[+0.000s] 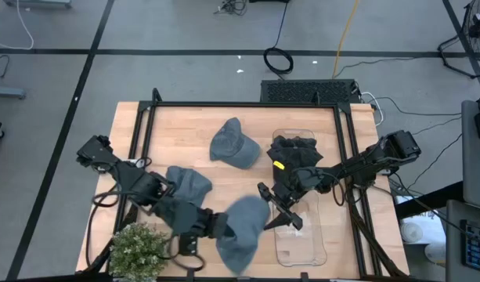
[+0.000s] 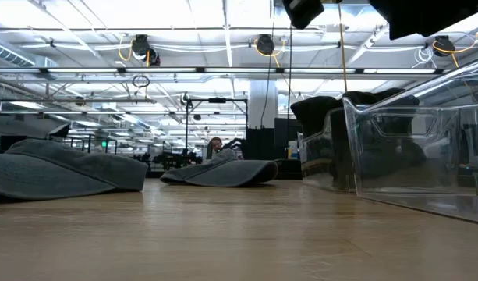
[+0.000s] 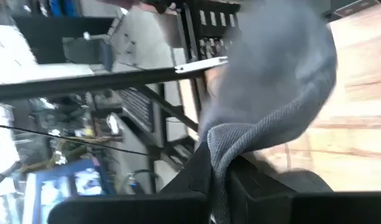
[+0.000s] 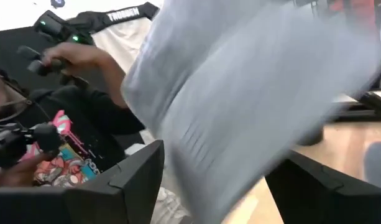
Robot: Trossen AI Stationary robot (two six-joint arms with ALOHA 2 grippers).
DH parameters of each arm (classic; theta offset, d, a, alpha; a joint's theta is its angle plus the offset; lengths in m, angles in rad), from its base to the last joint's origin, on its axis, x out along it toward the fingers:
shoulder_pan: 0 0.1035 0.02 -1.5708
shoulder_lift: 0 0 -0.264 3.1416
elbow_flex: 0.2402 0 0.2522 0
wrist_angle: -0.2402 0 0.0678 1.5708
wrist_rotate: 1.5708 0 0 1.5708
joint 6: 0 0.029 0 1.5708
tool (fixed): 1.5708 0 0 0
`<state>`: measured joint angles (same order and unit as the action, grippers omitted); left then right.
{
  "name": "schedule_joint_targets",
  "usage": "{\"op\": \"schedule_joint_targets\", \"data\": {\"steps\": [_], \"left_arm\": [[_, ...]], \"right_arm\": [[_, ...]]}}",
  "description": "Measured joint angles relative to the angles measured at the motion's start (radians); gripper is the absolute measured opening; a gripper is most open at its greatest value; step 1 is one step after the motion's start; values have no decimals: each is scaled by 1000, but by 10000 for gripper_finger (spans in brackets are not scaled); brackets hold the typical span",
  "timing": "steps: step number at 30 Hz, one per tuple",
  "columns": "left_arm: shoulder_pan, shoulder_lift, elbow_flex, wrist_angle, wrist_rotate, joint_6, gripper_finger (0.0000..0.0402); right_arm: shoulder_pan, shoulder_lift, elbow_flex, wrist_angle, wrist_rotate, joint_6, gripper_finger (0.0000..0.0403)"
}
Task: Pick & Place hat
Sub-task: Put the left blue cap into the bottom transparent bin
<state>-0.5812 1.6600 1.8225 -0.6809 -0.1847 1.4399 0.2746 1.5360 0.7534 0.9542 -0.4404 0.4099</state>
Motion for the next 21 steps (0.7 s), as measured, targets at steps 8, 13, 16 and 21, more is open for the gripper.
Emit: {"op": "schedule_joint_targets", "data": {"steps": [8,13,16,21], "left_arm": [[22,-22,2,-17,14,-59,10],[52,-22,2,-28,77,-85,7],[64,-22,2,-25,94,-93,7],[78,-21,2,-25,95,-148,13]], "right_arm": [[-6,0,-1,40,19,8,241],[-2,0,-1,43,-6,23,207],[-1,0,-1,34,-9,11,186],[-2,0,-1,68,-31,-15,127]]}}
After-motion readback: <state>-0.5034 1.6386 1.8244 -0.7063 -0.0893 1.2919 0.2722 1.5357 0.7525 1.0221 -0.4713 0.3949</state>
